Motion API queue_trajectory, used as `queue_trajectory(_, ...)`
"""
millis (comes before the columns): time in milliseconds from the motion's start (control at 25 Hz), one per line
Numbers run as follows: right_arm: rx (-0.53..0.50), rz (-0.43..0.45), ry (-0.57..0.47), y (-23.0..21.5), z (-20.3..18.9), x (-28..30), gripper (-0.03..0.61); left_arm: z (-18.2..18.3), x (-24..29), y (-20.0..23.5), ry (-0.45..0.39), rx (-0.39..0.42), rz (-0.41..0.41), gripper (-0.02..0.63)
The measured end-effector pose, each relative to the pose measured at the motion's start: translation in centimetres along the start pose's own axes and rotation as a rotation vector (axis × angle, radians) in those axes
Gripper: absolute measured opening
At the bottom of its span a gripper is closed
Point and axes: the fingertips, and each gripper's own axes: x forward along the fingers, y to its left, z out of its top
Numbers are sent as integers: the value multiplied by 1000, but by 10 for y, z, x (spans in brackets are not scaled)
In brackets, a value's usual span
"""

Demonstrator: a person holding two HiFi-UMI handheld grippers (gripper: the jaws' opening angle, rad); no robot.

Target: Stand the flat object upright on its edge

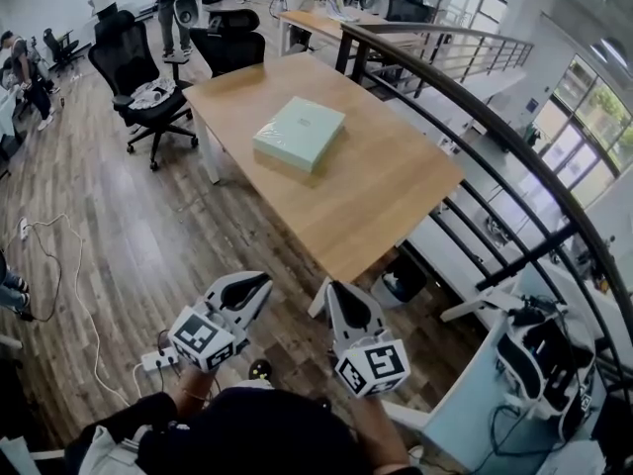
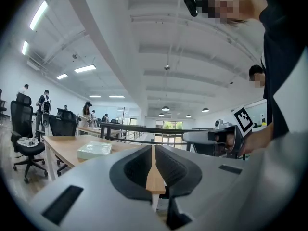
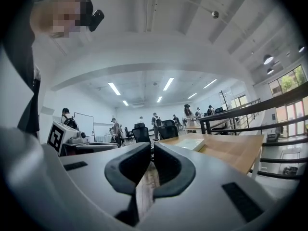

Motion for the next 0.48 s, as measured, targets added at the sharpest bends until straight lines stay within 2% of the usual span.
queue_trajectory(480, 12, -38, -20, 18, 2, 48, 32, 6, -18, 55, 16, -5, -14, 35)
